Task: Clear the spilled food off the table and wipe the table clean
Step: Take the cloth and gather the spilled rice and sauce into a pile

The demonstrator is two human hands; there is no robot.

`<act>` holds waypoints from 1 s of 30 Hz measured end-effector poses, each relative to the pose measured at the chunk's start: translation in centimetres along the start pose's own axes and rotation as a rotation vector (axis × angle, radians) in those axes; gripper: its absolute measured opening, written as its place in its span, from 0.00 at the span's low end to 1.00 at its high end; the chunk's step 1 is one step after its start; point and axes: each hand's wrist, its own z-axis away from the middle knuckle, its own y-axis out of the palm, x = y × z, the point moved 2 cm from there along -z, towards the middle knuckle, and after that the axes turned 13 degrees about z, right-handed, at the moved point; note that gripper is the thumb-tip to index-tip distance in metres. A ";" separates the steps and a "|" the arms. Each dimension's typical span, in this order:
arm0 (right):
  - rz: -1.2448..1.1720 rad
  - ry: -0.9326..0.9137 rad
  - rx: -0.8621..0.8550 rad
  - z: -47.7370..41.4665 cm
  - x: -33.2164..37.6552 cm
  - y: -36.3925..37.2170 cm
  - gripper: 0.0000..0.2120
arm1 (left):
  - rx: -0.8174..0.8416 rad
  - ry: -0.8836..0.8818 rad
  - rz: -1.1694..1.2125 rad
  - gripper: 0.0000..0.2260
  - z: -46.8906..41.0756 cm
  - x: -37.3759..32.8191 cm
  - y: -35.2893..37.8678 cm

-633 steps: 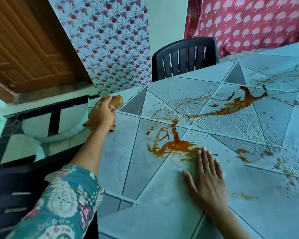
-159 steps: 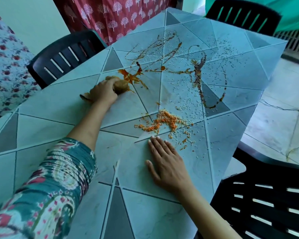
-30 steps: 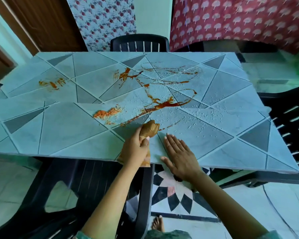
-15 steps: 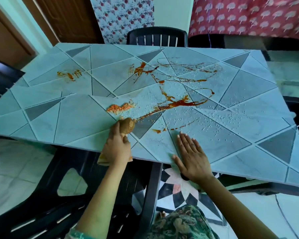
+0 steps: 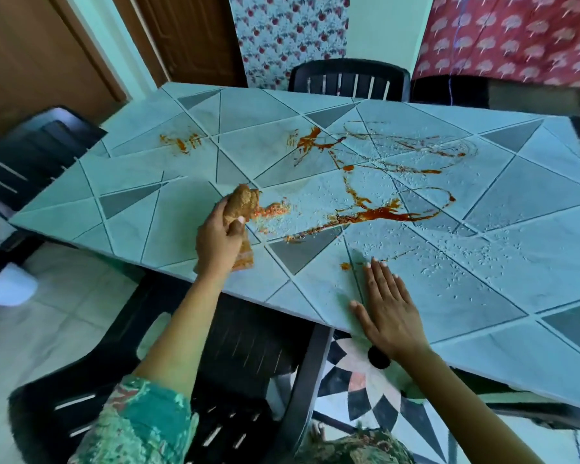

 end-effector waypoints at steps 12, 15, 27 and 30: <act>-0.014 0.005 -0.028 -1.3 -0.1 0.6 0.36 | 0.143 -0.030 -0.182 0.23 -4.3 3.8 3.2; -0.027 0.018 -0.024 -1.2 0.0 0.5 0.36 | 0.209 0.012 -0.122 0.25 -0.6 1.9 6.4; -0.056 0.077 0.000 -1.4 -1.0 0.1 0.34 | 0.295 0.246 0.145 0.26 4.0 -3.6 8.9; -0.044 0.079 0.013 -1.6 -1.7 0.4 0.34 | 0.116 0.136 0.019 0.22 -3.2 -0.9 6.5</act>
